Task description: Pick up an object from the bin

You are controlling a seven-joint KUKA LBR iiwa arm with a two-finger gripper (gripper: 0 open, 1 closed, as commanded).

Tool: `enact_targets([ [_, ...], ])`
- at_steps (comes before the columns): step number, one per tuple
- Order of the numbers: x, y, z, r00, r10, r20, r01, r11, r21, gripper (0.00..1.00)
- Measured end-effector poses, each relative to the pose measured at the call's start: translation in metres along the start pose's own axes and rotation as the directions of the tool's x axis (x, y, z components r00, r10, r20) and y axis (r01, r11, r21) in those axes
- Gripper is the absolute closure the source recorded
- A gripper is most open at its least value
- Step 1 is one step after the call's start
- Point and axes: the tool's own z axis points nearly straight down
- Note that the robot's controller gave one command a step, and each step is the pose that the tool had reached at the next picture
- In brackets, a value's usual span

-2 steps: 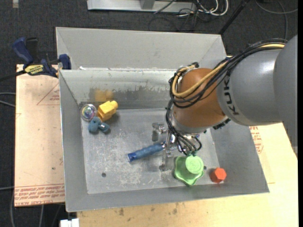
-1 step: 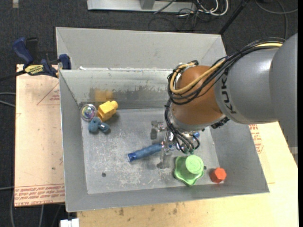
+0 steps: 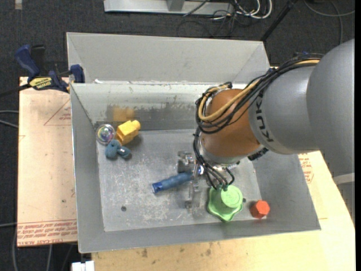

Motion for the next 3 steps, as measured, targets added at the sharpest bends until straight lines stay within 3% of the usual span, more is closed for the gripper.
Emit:
enact_targets([
  [1,-0.001,0.001,0.0,1.0,0.002,0.001,-0.002,1.0,-0.002,0.0],
  [2,-0.001,0.001,-0.001,1.0,0.002,0.002,-0.002,1.0,-0.002,1.0],
  [3,-0.002,0.001,-0.034,1.0,0.004,0.007,-0.004,1.0,0.0,1.0],
])
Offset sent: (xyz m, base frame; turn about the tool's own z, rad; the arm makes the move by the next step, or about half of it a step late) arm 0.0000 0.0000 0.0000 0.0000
